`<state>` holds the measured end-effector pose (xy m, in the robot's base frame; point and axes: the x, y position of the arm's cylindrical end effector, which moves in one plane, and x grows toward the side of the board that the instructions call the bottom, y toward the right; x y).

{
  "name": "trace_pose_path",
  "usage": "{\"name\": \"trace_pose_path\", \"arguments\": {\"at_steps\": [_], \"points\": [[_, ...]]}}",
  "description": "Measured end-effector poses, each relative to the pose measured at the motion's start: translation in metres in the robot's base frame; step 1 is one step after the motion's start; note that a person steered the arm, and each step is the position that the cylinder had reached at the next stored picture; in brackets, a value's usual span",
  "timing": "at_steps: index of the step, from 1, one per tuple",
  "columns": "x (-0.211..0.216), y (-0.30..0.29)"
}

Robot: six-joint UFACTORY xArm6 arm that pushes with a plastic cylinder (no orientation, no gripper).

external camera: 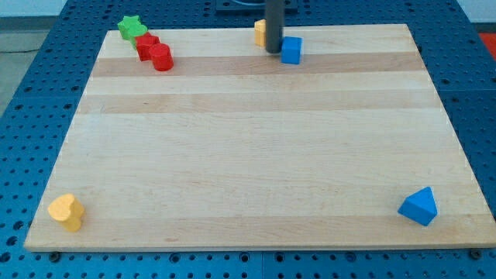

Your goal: Push the cube above the triangle

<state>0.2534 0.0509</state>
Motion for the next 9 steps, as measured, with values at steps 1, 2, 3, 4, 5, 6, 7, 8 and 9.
{"name": "trace_pose_path", "arguments": {"at_steps": [1,2,3,4,5,6,7,8,9], "points": [[0.003,0.047],[0.015,0.059],[0.041,0.066],[0.070,0.086],[0.085,0.089],[0.098,0.090],[0.115,0.095],[0.129,0.095],[0.144,0.098]]}}
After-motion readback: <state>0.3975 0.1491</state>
